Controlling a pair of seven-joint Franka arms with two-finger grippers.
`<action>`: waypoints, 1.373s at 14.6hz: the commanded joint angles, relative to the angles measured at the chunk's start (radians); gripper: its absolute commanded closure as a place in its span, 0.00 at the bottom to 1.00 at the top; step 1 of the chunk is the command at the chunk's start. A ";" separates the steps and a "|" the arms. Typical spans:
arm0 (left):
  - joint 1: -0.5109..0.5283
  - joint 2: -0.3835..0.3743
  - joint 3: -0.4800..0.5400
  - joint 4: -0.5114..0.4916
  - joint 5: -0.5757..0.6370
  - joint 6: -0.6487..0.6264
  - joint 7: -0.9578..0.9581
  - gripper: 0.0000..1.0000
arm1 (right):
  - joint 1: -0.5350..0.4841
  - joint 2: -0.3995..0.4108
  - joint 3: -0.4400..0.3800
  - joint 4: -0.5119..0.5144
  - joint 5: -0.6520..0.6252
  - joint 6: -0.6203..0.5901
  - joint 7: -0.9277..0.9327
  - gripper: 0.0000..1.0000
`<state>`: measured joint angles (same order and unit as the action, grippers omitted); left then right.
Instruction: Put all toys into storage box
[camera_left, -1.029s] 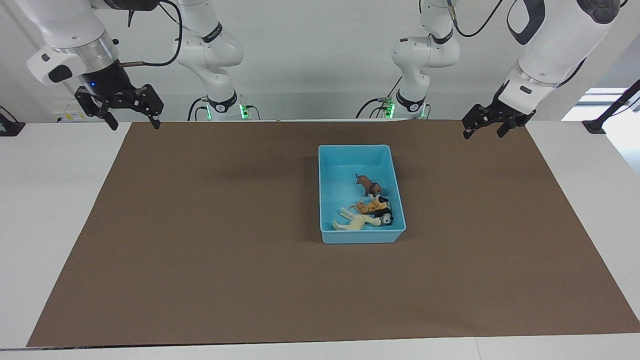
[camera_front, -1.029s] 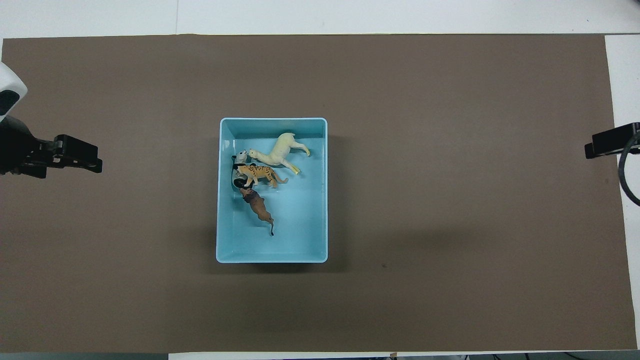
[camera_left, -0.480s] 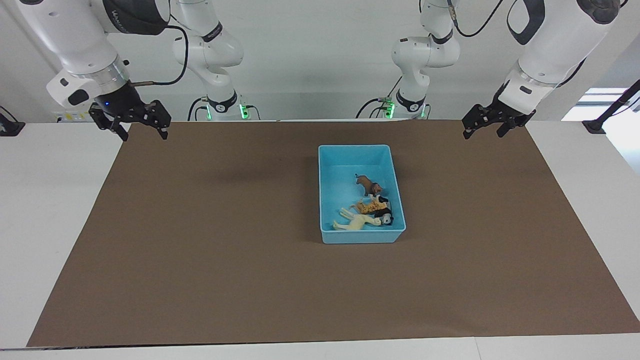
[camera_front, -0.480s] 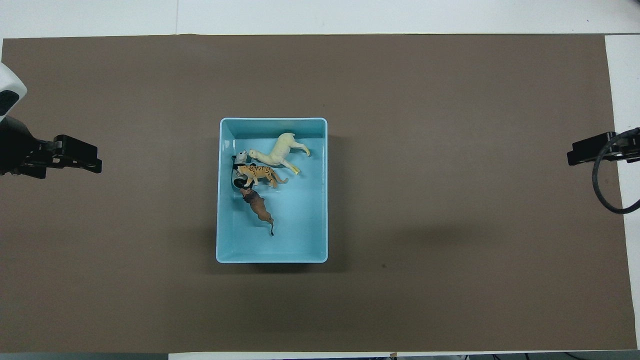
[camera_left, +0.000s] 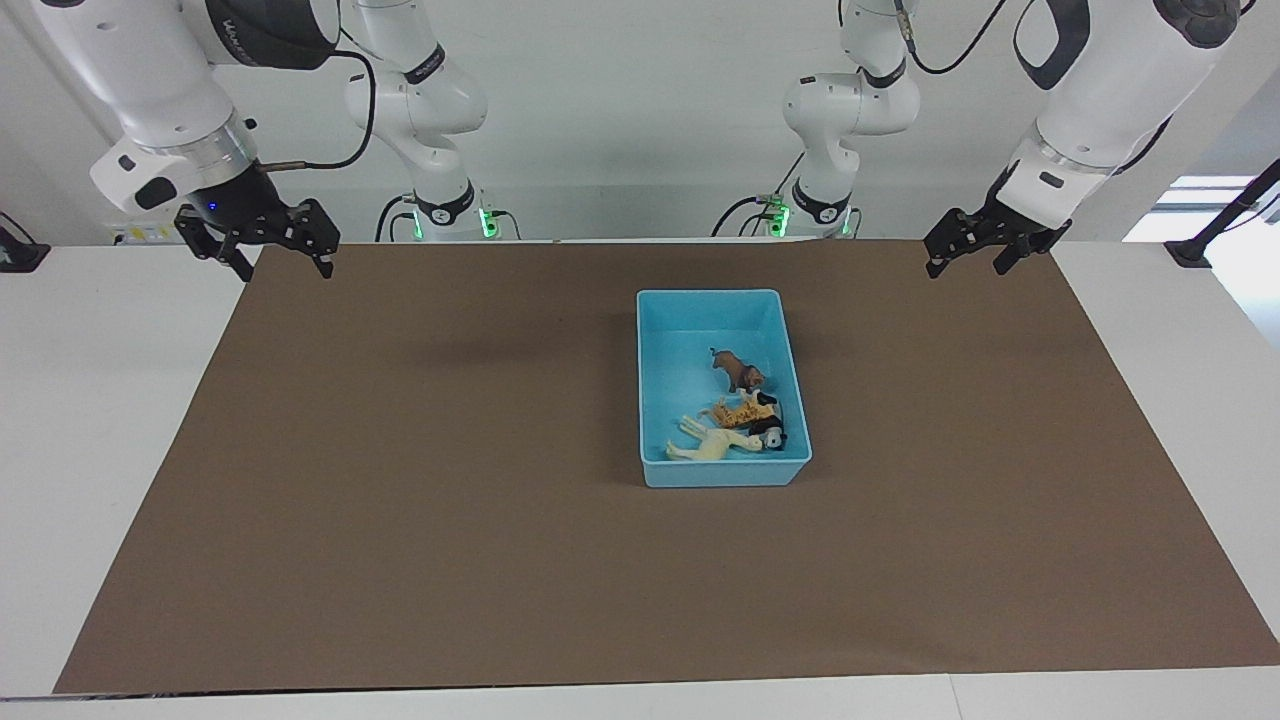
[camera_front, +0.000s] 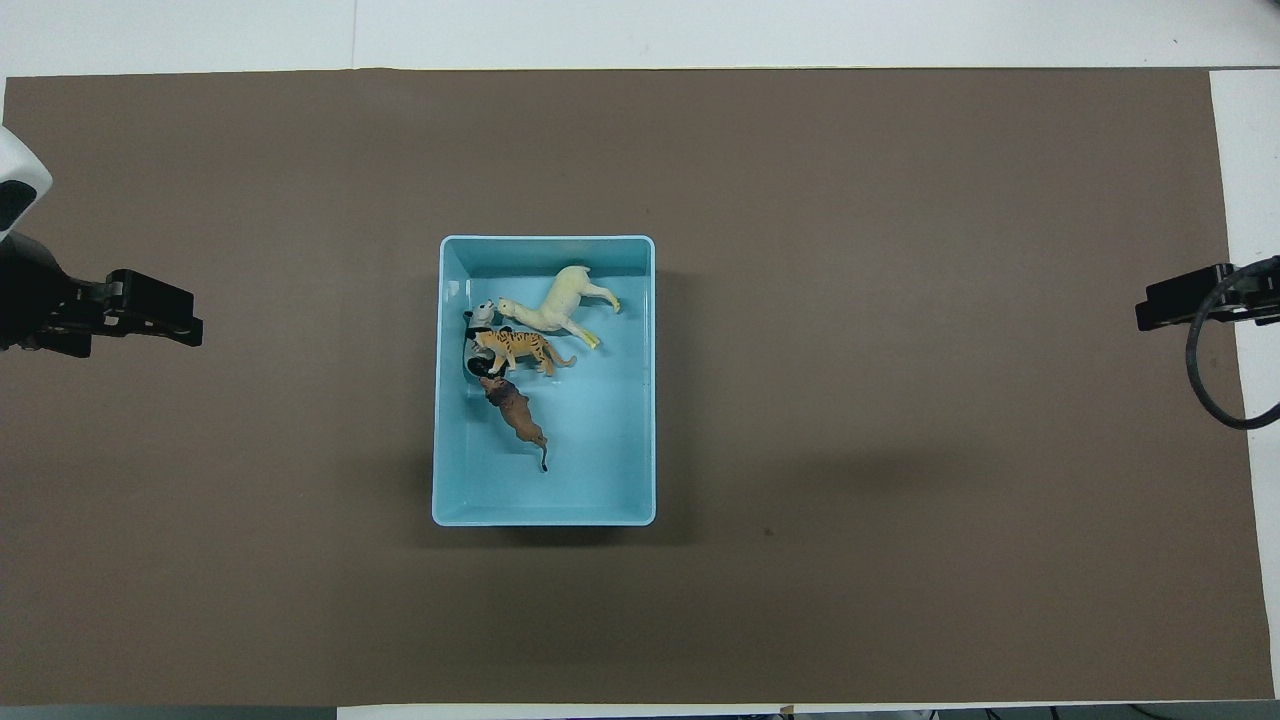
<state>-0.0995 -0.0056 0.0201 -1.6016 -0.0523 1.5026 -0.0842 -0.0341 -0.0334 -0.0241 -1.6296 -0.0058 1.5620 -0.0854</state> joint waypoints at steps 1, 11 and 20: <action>-0.003 -0.007 0.006 -0.005 -0.003 -0.001 0.003 0.00 | -0.015 -0.019 0.009 -0.018 -0.019 0.003 -0.017 0.00; -0.003 -0.007 0.006 -0.005 -0.003 -0.001 0.004 0.00 | -0.017 -0.028 0.010 -0.038 -0.033 -0.003 0.038 0.00; -0.003 -0.007 0.006 -0.005 -0.003 -0.001 0.004 0.00 | -0.017 -0.029 0.010 -0.039 -0.033 -0.016 0.036 0.00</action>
<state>-0.0995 -0.0056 0.0201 -1.6016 -0.0523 1.5026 -0.0842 -0.0350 -0.0342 -0.0265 -1.6402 -0.0252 1.5571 -0.0634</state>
